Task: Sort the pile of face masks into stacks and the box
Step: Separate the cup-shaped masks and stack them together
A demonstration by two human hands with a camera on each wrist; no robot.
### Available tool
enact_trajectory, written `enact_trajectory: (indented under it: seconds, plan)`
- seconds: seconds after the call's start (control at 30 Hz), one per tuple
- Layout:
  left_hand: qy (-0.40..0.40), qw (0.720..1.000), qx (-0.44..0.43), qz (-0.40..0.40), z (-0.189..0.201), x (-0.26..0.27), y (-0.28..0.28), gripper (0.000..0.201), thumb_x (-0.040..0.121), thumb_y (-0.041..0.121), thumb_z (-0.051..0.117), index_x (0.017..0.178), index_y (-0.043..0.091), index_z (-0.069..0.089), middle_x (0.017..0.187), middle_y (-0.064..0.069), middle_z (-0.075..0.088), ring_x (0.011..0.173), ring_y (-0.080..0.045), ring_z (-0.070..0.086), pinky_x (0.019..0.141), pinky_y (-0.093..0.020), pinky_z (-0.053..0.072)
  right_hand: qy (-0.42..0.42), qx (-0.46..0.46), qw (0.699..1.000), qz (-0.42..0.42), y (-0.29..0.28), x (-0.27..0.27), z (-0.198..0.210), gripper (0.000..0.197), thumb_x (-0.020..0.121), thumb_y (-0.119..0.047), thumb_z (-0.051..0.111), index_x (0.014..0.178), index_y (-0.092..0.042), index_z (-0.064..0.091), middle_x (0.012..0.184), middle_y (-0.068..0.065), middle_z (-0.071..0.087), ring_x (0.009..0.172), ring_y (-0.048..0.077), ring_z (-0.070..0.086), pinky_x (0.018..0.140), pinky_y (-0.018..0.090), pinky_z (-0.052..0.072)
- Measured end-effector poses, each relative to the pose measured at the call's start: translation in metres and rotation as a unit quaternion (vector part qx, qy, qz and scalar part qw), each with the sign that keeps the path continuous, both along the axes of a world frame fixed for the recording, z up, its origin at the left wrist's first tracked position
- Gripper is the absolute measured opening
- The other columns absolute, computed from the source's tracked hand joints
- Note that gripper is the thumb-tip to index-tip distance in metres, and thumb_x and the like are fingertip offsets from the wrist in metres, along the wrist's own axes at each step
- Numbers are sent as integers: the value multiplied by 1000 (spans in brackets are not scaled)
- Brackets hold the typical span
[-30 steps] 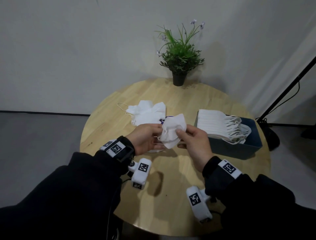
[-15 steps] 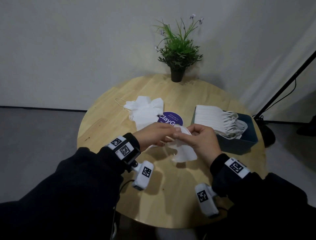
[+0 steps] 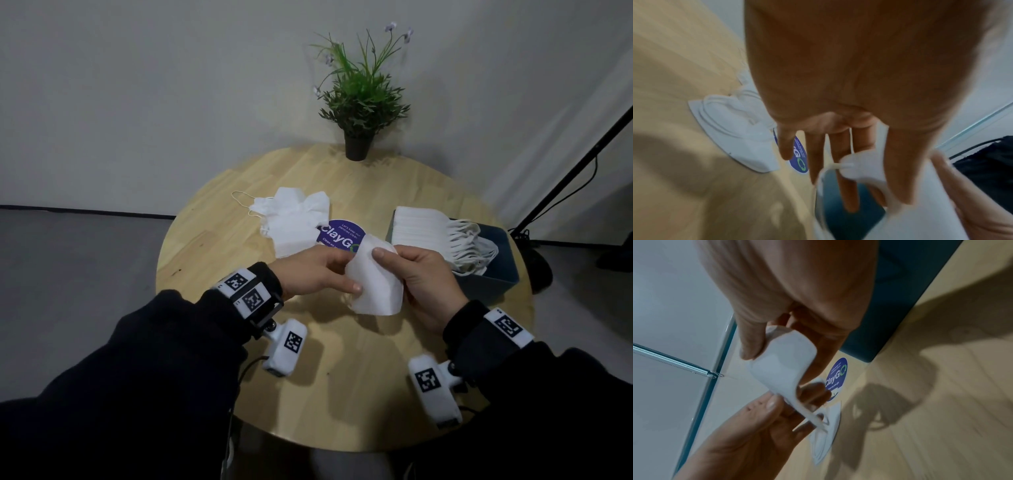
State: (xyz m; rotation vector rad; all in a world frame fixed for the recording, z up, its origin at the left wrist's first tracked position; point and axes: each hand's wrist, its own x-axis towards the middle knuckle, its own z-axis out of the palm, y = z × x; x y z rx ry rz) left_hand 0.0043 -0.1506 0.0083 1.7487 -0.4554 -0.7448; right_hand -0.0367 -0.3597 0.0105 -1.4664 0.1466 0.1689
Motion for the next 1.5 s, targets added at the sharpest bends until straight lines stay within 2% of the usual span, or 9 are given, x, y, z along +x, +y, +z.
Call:
enact_trajectory:
  seconds: [0.13,0.27,0.33,0.63,0.73,0.9,1.17,1.33,1.5]
  plan:
    - [-14,992,95,81,1,2,9,18,87,10,79,94,-6,76,86,-10,75,77,-16,68,78,-26,54,47,-80,996,-15,-9,-1,-7,23,90,-12,77,96,10,72,74,10,74,60,23,67,50,34,59]
    - [19,979,182,92,-7,-2,20,12,86,4,78,77,3,69,67,-9,69,60,-20,67,63,-29,54,135,-187,972,49,-16,-5,-24,12,95,-6,71,96,6,73,64,11,66,58,34,63,70,58,61]
    - [64,974,202,83,-14,-9,21,13,90,1,73,80,7,67,67,-11,68,58,-23,71,59,-32,56,159,-227,959,57,-15,-9,-32,10,93,-4,72,96,5,72,56,8,62,50,30,60,61,49,61]
    - [61,947,311,56,-27,-27,33,27,85,26,81,85,1,71,81,-19,77,63,-27,72,55,-29,48,67,-432,898,48,-4,-14,-41,27,72,-20,87,93,-19,69,80,-3,67,67,14,63,62,26,47]
    - [-61,928,356,92,-17,-20,37,13,85,30,80,88,18,76,76,-3,78,59,-19,71,62,-33,59,-33,-453,887,85,5,-18,-35,26,74,-22,86,93,-28,69,80,-6,64,71,9,61,67,28,50]
    - [-262,850,453,55,-27,-11,34,27,91,21,63,114,31,69,112,6,68,101,-19,64,75,-31,47,-38,-565,791,232,16,-22,-43,41,76,-28,85,115,-29,70,101,-11,55,98,13,59,84,26,48]
    - [-319,778,539,52,-33,-4,33,26,93,14,54,101,31,73,103,1,69,85,-24,63,67,-30,43,-34,-415,905,89,18,-17,-35,9,81,-32,82,84,-26,76,82,-8,74,78,2,66,70,18,49]
    - [-214,887,370,176,-18,13,43,13,87,20,65,82,28,74,85,10,74,84,-17,69,74,-33,57,-22,-298,954,32,24,-13,-34,5,88,-22,78,84,-19,77,78,0,73,66,11,68,59,18,52]
    - [-224,846,477,84,-24,12,44,33,77,25,78,106,36,67,102,11,66,92,-17,65,75,-31,54,-12,-261,965,30,28,-11,-35,6,90,-16,75,85,-13,76,79,11,74,61,13,66,54,24,53]
